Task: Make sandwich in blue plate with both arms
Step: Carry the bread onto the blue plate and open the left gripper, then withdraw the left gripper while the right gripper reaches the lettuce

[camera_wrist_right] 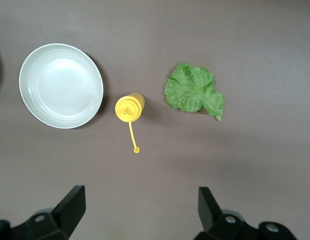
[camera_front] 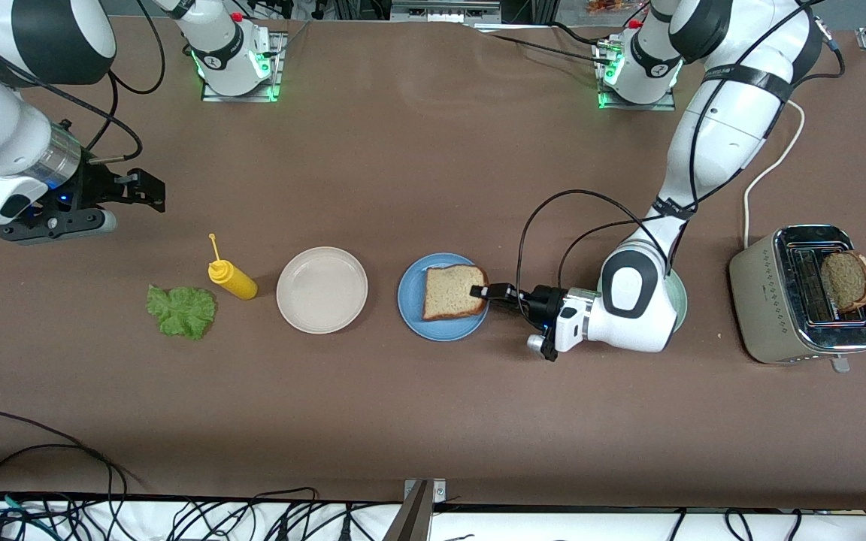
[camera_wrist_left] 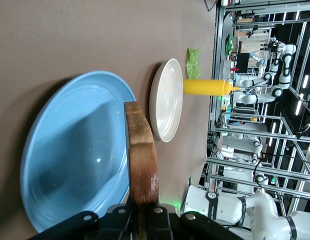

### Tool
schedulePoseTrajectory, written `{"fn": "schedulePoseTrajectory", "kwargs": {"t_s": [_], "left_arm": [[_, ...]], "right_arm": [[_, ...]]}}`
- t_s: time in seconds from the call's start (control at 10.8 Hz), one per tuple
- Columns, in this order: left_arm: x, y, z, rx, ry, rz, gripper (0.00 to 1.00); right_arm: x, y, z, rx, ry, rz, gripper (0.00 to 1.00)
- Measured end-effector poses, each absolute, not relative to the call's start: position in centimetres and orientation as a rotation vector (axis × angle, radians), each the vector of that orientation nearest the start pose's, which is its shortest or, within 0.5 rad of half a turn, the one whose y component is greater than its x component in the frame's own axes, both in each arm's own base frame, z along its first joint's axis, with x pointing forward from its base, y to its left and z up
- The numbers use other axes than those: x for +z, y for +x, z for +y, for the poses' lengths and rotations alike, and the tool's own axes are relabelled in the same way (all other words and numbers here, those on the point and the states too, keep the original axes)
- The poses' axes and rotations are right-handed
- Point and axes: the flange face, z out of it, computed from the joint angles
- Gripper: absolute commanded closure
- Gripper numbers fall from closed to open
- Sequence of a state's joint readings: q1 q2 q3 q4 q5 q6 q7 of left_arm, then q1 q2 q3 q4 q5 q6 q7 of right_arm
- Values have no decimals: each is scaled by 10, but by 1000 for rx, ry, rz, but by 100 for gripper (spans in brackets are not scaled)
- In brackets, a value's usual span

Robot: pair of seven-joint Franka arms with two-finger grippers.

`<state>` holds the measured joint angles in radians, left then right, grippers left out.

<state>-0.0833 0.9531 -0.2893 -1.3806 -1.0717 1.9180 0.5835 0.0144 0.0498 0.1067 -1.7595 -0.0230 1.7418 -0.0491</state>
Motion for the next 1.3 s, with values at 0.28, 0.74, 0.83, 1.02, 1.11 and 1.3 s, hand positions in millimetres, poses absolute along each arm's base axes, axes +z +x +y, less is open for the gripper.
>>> {"fn": "schedulePoseTrajectory", "kwargs": {"t_s": [0.28, 0.74, 0.83, 1.02, 1.11, 1.3], "left_arm": [[140, 648, -279, -267, 1924, -222, 0], [143, 667, -238, -187, 2037, -354, 0], [155, 676, -218, -166, 2088, -406, 0], [183, 686, -187, -163, 2176, -529, 0], [197, 689, -177, -167, 2231, -591, 0], [234, 693, -149, -222, 2386, -692, 0]], "right_arm": [[519, 568, 66, 112, -3147, -277, 0], [516, 570, 66, 110, -3147, -278, 0], [513, 572, 67, 110, -3146, -280, 0], [507, 575, 68, 111, -3145, -282, 0], [500, 579, 68, 101, -3144, -281, 0], [480, 593, 60, 76, -3144, -295, 0]]}}
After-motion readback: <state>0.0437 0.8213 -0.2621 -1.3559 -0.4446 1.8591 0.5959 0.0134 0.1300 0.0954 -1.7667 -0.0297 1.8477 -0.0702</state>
